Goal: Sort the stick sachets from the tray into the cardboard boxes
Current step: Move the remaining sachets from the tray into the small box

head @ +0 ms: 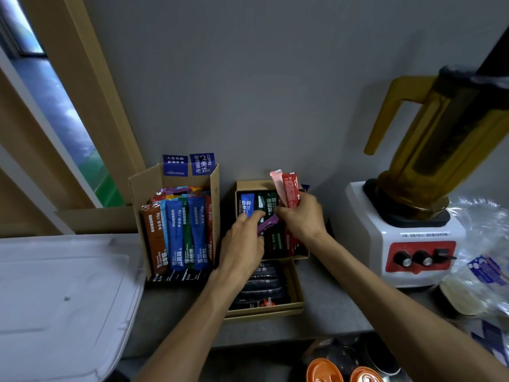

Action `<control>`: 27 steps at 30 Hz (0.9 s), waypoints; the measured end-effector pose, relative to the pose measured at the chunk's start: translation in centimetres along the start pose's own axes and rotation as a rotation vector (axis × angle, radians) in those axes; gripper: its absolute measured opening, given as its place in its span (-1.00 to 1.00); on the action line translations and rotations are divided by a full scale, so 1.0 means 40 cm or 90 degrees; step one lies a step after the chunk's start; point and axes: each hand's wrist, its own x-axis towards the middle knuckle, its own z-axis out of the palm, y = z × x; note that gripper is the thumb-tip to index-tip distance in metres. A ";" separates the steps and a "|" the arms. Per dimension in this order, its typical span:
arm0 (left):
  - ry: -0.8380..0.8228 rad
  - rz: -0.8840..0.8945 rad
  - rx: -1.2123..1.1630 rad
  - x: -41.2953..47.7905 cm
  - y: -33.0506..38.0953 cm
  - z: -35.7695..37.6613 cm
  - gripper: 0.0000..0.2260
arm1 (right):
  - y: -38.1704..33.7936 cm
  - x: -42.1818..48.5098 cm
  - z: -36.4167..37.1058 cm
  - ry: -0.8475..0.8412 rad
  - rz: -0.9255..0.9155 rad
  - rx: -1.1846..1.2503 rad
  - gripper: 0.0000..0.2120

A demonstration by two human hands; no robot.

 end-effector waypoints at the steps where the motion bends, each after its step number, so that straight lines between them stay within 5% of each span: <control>1: 0.005 0.006 0.012 0.000 0.000 0.001 -0.47 | 0.007 -0.004 0.003 -0.005 -0.008 -0.014 -0.88; 9: 0.019 -0.004 -0.033 0.003 0.001 -0.004 -0.64 | 0.014 -0.010 0.020 -0.029 0.005 0.013 -0.89; 14: 0.012 -0.117 -0.348 -0.004 0.028 -0.059 -0.97 | 0.011 -0.064 -0.041 -0.010 0.056 0.143 -0.89; 18: 0.046 -0.185 -0.601 -0.002 0.063 -0.089 -0.86 | 0.018 -0.160 -0.077 -0.091 0.076 0.263 -0.86; 27: 0.094 -0.210 -0.702 0.013 0.106 -0.081 -0.89 | 0.022 -0.225 -0.056 -0.183 0.139 0.454 -0.73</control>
